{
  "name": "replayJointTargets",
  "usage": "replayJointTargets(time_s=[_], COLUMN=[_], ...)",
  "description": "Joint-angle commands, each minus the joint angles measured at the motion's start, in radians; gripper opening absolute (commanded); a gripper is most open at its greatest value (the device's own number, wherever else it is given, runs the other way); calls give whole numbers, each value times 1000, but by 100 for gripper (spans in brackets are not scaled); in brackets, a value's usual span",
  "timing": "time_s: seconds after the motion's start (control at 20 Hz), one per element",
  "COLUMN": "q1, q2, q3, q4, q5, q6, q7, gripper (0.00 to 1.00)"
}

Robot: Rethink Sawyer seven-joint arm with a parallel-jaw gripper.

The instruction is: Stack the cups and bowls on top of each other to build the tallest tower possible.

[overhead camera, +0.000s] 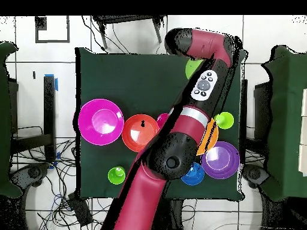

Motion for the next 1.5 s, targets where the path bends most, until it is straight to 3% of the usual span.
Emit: replayJointTargets(time_s=[0.05, 0.35, 0.6, 0.9, 1.5], q1=[40, 57, 71, 76, 82], q2=[4, -51, -120, -176, -221], q3=[131, 253, 399, 511, 668], q4=[116, 189, 284, 349, 408], q5=[-127, -221, -336, -442, -565], q6=[-9, -57, -151, -230, -239], q7=[-80, -170, -247, -272, -273], gripper=[0, 0, 0, 0, 0])
